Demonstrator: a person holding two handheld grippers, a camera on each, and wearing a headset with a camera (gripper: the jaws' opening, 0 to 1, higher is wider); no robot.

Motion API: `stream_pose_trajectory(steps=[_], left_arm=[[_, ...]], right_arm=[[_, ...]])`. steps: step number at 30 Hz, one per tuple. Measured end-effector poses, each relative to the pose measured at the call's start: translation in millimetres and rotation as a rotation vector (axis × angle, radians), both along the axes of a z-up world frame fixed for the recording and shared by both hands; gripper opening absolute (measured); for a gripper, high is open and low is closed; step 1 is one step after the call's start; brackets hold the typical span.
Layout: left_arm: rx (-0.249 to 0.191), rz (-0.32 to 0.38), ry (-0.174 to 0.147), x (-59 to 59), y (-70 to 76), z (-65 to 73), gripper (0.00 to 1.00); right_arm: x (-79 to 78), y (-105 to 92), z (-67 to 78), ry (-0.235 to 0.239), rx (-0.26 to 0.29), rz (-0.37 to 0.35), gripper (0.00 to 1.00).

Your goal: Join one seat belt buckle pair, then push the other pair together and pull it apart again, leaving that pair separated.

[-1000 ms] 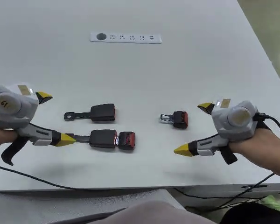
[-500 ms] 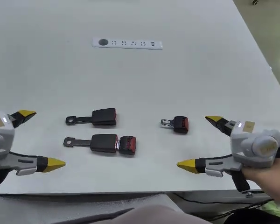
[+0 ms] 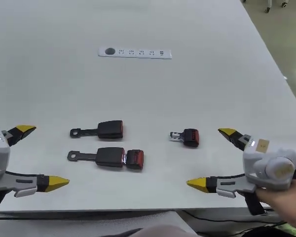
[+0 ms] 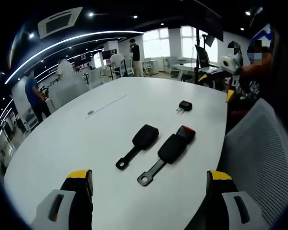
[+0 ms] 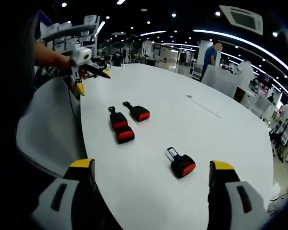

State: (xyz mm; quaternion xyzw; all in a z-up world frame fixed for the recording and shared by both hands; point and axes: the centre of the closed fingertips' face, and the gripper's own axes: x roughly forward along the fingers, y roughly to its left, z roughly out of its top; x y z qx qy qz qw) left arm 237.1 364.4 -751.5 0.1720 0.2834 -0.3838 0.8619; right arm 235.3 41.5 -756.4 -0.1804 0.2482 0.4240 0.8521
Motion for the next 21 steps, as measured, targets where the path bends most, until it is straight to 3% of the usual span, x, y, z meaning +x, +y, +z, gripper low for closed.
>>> stream_pose_trajectory(steps=[8, 13, 21], left_arm=[[-0.007, 0.010, 0.007, -5.7, 1.4, 1.3, 1.00], [-0.005, 0.018, 0.011, -10.6, 3.0, 0.6, 1.00], [0.005, 0.010, 0.011, -10.3, -0.7, 0.3, 1.00]], right_arm=[[-0.9, 3.1, -3.5, 0.001, -0.030, 0.001, 1.00], [0.3, 7.6, 3.3, -0.014, -0.002, -0.021, 1.00], [-3.8, 8.8, 1.1, 0.002, 0.018, -0.045, 0.99]])
